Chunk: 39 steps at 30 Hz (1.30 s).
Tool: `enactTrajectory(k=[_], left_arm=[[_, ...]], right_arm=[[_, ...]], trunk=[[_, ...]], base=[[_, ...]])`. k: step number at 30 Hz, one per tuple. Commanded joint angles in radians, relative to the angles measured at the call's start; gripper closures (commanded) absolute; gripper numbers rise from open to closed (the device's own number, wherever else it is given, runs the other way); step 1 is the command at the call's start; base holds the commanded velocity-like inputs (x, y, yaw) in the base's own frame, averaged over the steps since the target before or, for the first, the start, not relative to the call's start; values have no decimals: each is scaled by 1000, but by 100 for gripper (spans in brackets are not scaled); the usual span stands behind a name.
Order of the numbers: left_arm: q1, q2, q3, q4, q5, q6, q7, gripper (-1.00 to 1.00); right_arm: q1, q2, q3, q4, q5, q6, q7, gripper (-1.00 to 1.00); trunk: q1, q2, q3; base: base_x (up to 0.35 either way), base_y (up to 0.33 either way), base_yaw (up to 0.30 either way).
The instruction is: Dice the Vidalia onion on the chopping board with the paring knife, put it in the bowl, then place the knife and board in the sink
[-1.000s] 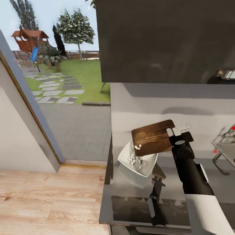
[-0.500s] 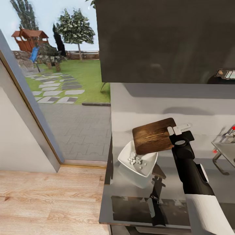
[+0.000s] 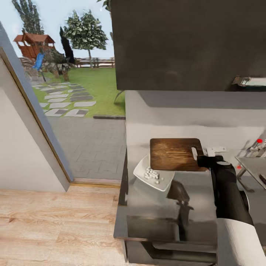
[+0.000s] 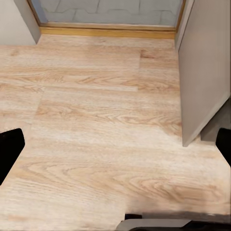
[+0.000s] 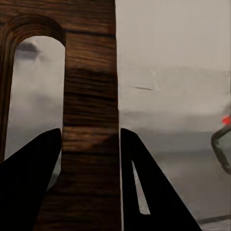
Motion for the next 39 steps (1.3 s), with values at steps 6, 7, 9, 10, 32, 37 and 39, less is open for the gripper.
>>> enactTrajectory(k=[6, 7, 9, 10, 32, 37, 39], left_arm=[[0, 1, -8, -2, 7, -1, 3, -100], [0, 1, -8, -2, 7, -1, 3, -100], [0, 1, -9, -2, 7, -1, 3, -100], [0, 1, -9, -2, 7, -1, 3, -100], [0, 1, -24, -2, 7, -1, 2, -100], [0, 1, -80, -1, 8, -1, 3, -100], [0, 1, -90, -1, 8, -1, 3, -100]], right_arm=[[-1, 4, -77, 0, -24, 2, 104, 100], [-1, 5, -112, 1, -25, 1, 140, 100], [-1, 8, -174, 2, -26, 1, 182, 100], [-1, 8, -185, 2, -26, 1, 187, 100], [-1, 41, -209, 50, -24, 2, 184, 100], [-1, 47, -209, 65, -24, 1, 184, 100], [-1, 50, -209, 69, -24, 0, 184, 100]], trunk=[[0, -2, -2], [0, -2, -2], [0, -2, -2], [0, -2, -2], [0, -2, -2], [0, -2, -2], [0, -2, -1]], base=[[-319, 0, 0], [-321, 0, 0], [-298, 0, 0], [-199, 0, 0], [-11, -40, 0], [0, -279, -42], [0, -307, -182]])
